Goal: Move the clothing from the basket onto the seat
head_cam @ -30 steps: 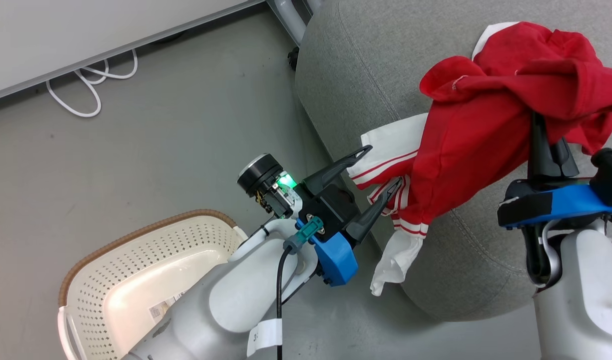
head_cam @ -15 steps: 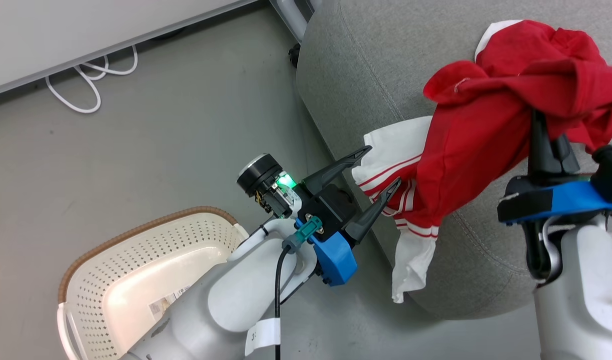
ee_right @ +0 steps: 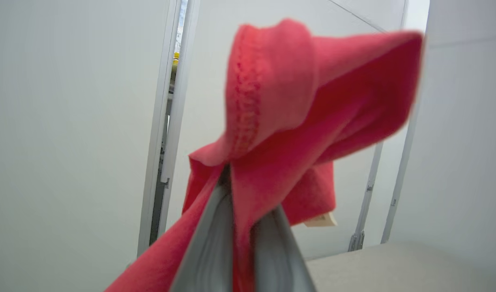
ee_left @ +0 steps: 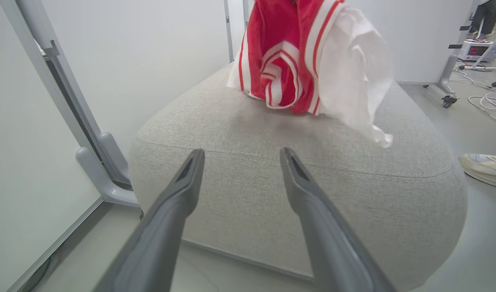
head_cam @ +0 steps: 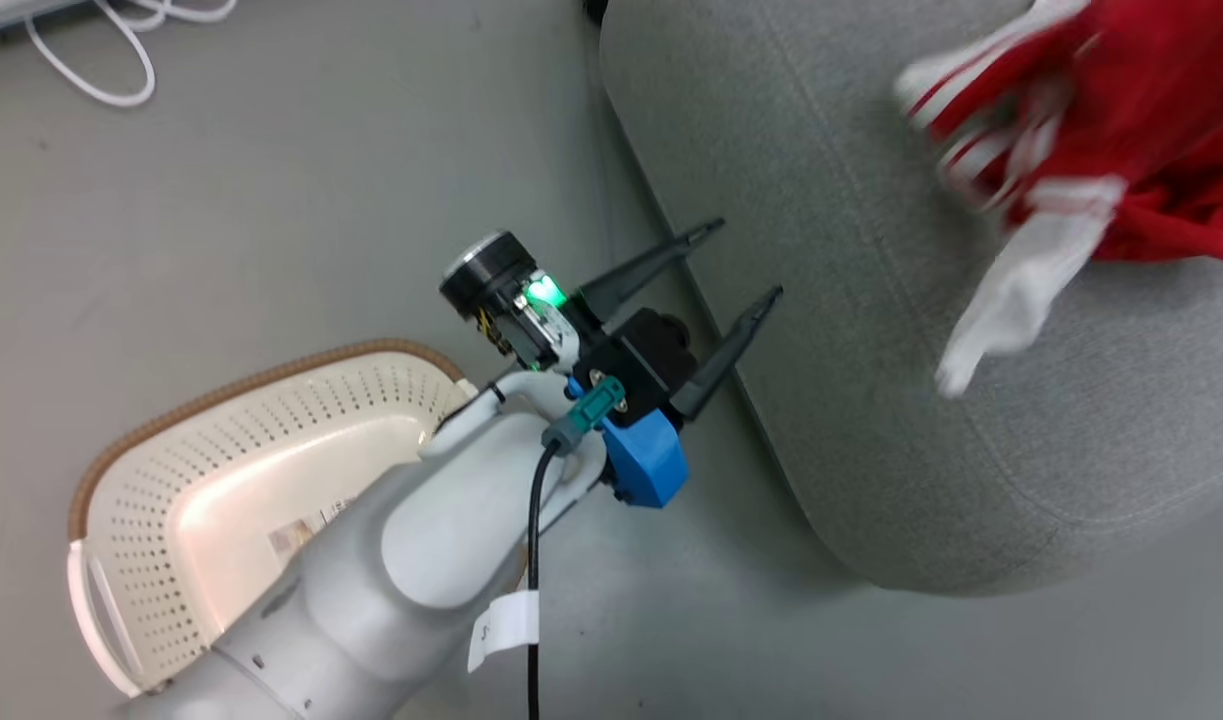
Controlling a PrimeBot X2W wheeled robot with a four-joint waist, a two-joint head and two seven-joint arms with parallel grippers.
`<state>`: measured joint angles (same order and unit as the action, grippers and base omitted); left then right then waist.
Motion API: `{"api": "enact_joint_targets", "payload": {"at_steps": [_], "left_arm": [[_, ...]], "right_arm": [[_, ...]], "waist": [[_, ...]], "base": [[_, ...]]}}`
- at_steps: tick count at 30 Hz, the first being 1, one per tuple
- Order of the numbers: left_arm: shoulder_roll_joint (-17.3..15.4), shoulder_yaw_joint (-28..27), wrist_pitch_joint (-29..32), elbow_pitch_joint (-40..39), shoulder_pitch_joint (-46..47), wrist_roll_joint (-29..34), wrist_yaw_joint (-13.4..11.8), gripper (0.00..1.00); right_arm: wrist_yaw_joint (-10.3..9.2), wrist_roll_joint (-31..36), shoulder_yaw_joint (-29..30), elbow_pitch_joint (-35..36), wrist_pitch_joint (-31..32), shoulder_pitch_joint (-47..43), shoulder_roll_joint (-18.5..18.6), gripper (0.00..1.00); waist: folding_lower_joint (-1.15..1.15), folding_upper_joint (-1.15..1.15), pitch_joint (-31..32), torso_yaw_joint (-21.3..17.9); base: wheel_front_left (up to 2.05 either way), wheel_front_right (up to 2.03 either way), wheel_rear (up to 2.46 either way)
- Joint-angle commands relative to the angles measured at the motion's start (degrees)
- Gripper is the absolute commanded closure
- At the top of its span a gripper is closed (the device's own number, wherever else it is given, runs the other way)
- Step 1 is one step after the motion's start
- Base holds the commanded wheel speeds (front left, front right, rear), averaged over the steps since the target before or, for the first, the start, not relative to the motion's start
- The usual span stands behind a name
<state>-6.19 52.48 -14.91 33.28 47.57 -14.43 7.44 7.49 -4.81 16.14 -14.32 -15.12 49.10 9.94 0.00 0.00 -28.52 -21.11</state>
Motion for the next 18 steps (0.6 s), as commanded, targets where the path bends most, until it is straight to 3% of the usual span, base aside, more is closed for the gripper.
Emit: {"api": "enact_joint_targets", "payload": {"at_steps": [1,11,15,18], "left_arm": [[-0.87,0.0,0.15,-0.14,1.51,0.6,0.05,0.0],[-4.44,0.28,2.79,-3.53,6.43,2.02,-0.12,0.0],[-5.71,0.39,3.57,-5.05,7.35,2.42,-0.31,0.0],[-6.15,0.55,4.05,-5.86,7.86,2.47,-0.41,0.0]], "right_arm": [[0.01,0.15,2.13,0.31,-0.04,3.11,1.72,1.0],[0.01,-0.52,16.71,-4.82,-0.03,18.58,17.92,1.0],[0.01,-0.21,18.53,-8.51,-0.03,17.51,20.23,1.0],[0.01,0.34,18.54,-11.15,-0.03,15.05,18.5,1.0]], "waist": [[0.0,0.0,-3.46,0.29],[0.0,0.0,-13.22,-0.2],[0.0,0.0,-15.46,-0.84],[0.0,0.0,-16.42,-1.26]], "base": [[0.0,0.0,0.0],[0.0,0.0,0.0],[0.0,0.0,0.0],[0.0,0.0,0.0]]}}
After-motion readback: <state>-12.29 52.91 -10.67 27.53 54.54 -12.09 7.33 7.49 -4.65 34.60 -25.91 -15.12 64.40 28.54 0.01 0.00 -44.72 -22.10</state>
